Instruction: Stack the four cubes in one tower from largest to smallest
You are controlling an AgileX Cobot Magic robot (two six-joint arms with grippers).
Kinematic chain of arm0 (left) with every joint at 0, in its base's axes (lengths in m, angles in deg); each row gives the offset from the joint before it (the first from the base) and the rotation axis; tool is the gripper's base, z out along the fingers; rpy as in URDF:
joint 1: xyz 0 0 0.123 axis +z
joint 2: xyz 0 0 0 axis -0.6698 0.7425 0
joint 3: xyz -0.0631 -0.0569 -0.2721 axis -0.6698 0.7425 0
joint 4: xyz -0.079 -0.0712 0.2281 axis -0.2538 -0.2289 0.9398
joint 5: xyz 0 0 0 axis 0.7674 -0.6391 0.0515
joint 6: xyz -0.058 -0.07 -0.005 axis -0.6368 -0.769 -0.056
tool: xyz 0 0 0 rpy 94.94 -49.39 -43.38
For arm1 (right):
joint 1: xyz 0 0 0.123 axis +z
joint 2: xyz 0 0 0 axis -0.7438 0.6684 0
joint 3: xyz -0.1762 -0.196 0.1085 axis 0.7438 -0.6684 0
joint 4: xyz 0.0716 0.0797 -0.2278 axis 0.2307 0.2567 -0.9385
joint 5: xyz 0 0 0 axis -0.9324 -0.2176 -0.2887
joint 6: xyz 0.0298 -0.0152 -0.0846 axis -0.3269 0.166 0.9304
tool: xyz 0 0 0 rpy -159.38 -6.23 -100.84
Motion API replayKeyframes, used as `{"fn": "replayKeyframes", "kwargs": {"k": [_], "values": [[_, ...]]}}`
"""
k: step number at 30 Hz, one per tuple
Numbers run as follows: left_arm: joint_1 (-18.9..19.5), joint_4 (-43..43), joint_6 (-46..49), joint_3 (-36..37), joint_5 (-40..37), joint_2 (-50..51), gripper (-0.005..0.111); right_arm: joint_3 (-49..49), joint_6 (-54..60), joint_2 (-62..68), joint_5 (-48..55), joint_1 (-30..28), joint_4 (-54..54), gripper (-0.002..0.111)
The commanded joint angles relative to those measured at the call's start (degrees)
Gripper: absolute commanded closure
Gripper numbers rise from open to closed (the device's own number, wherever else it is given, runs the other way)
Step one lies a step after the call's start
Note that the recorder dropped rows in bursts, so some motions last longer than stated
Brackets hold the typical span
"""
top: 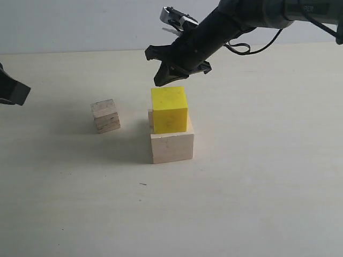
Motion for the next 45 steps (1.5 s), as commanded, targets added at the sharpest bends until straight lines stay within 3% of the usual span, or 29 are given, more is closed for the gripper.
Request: {"fn": "replayKeyframes", "kwargs": {"k": [1, 19, 26, 45], "values": [[-0.02, 0.05, -0.69, 0.34, -1.02, -2.29, 0.107, -0.08, 1.23, -0.65, -1.00, 0.03, 1.91, 0.108], [-0.02, 0.05, -0.69, 2.57, 0.70, -5.89, 0.107, 4.42, 3.53, 5.59, -0.10, 3.02, 3.58, 0.108], [-0.02, -0.05, -0.69, 2.58, 0.85, -5.89, 0.107, 8.98, -4.01, 8.42, 1.63, 3.02, -6.39, 0.108], [-0.25, -0.28, -0.59, 2.58, 0.96, -5.89, 0.107, 8.98, -12.48, 10.31, 2.66, 2.92, -17.55, 0.108]]}}
